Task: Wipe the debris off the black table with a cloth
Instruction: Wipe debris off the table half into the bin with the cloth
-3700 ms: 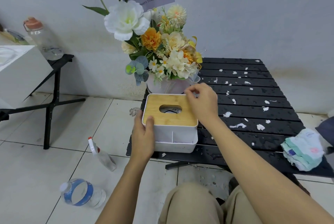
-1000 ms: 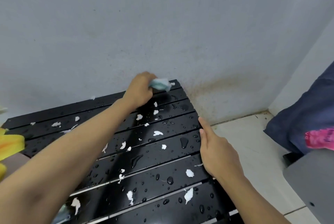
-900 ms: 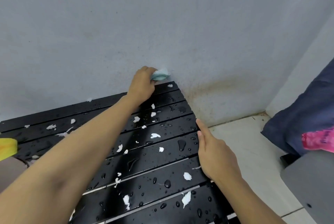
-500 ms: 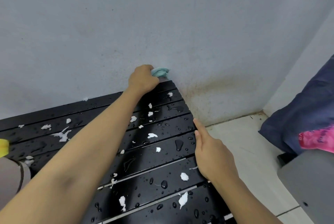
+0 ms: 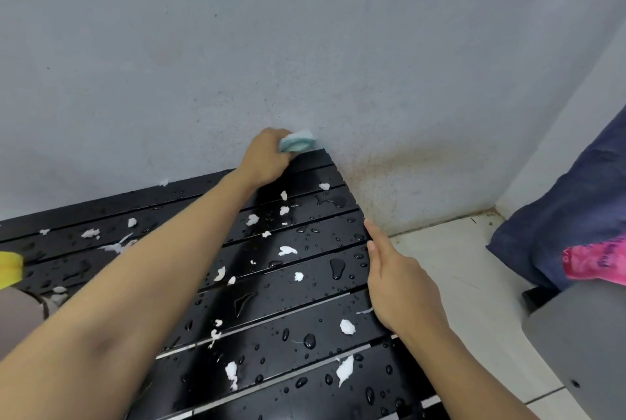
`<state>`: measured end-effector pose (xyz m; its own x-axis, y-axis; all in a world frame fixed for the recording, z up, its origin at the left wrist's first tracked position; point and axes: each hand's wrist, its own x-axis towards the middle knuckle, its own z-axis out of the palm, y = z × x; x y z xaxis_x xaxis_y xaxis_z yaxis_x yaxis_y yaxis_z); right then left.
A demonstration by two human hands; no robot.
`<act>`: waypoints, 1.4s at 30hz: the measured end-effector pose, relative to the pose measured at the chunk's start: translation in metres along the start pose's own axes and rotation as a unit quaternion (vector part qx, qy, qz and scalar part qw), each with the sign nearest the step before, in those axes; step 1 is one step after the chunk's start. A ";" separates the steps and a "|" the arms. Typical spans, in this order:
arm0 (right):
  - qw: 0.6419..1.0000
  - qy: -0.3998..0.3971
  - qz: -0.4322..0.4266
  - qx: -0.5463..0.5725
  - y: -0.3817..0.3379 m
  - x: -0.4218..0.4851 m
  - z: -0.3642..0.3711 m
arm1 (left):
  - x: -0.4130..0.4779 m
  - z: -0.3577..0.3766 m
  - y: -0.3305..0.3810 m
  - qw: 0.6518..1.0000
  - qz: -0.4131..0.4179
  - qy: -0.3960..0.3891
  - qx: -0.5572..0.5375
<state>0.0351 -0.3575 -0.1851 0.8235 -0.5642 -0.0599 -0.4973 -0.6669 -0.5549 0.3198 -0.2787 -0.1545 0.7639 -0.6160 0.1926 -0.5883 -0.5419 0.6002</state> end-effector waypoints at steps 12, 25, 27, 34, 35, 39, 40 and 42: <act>1.000 -0.017 0.008 0.003 -0.001 0.002 -0.003 | -0.024 -0.021 0.018 0.977 0.014 -0.214 -0.004; 1.000 -0.013 0.010 -0.005 -0.002 0.002 -0.001 | -0.090 -0.011 0.045 0.978 0.027 -0.194 -0.065; 1.000 -0.015 0.008 -0.001 -0.003 0.001 -0.001 | -0.070 -0.021 0.039 0.991 0.001 -0.106 -0.077; 1.000 -0.013 0.009 0.020 0.000 0.004 0.001 | -0.041 0.009 -0.002 0.995 -0.074 0.037 0.055; 1.000 -0.013 0.008 0.023 0.001 0.004 0.000 | -0.053 0.013 0.007 0.997 -0.065 0.034 0.038; 1.000 -0.014 0.003 0.013 0.000 0.004 0.000 | -0.103 -0.004 0.041 0.985 -0.037 -0.152 -0.078; 1.000 -0.016 0.002 0.010 0.000 0.004 0.000 | -0.104 -0.016 0.045 0.972 -0.049 -0.201 -0.110; 1.000 -0.019 0.001 0.009 0.001 0.004 0.000 | -0.090 -0.032 0.039 0.971 -0.074 -0.169 -0.149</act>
<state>0.0380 -0.3602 -0.1853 0.8325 -0.5462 -0.0933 -0.4944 -0.6561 -0.5703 0.2364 -0.2258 -0.1240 0.6740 -0.7238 -0.1478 -0.3371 -0.4794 0.8103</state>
